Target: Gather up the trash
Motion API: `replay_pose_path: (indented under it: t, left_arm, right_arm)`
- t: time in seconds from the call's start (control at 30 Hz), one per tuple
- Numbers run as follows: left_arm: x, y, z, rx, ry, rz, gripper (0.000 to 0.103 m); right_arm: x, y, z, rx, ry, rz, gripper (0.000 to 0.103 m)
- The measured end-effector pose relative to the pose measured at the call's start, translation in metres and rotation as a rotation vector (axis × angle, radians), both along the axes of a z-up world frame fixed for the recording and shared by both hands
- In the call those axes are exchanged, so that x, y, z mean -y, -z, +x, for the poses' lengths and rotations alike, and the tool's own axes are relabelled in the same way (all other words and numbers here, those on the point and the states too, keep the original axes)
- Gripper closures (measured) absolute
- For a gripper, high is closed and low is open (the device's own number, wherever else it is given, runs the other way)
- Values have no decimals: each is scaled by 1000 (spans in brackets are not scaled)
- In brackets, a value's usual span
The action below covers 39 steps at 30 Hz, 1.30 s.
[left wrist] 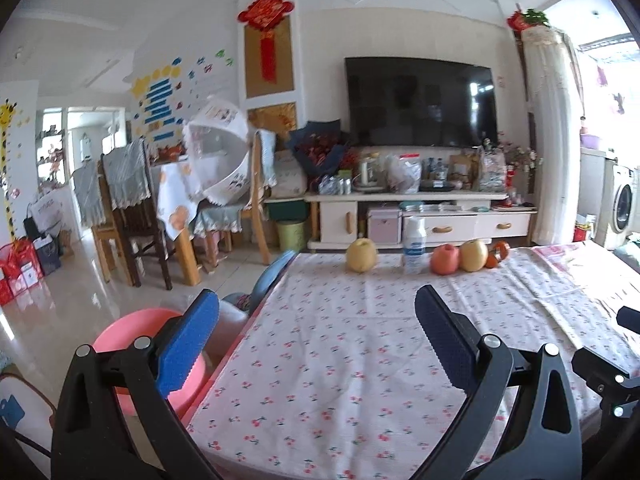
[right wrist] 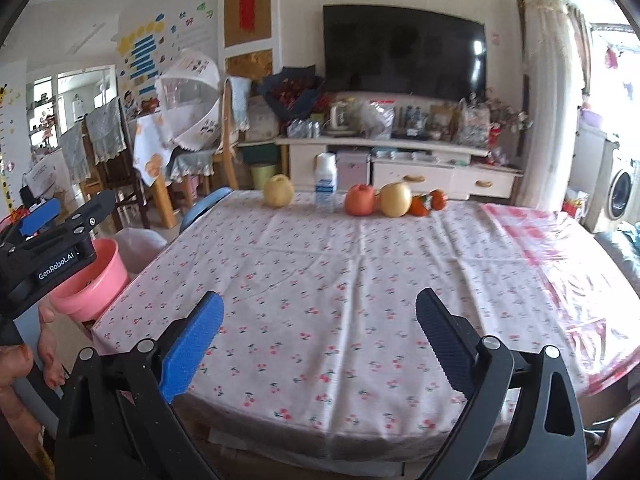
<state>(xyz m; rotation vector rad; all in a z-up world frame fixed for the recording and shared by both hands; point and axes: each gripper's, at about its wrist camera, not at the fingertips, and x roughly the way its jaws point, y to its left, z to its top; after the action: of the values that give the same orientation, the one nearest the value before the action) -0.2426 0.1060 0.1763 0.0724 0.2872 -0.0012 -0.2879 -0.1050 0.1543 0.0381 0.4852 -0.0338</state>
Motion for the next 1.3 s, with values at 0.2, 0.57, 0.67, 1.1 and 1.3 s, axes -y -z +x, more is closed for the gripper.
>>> replay_pose_path:
  t: [0.2,0.57,0.67,1.1,1.3]
  left_arm:
    - [23,-12,-21,26,54,8,4]
    - [52,-22,-57,60,120,34,4]
    - [54,-25,-62,56,134,22,4]
    - [55,-37,-73,75,111,-11,4]
    - [59,-39,-73,69,115,-4,4]
  right_arm:
    - [16,-16,-26,45,42,8,7]
    - [34,-39,-67,126,121,-13,6]
    - [35,-43,-74,139,135,-23,6]
    - [39,-51,-92,179,164,-32,6]
    - [40,-51,-94,182,161,-30,6]
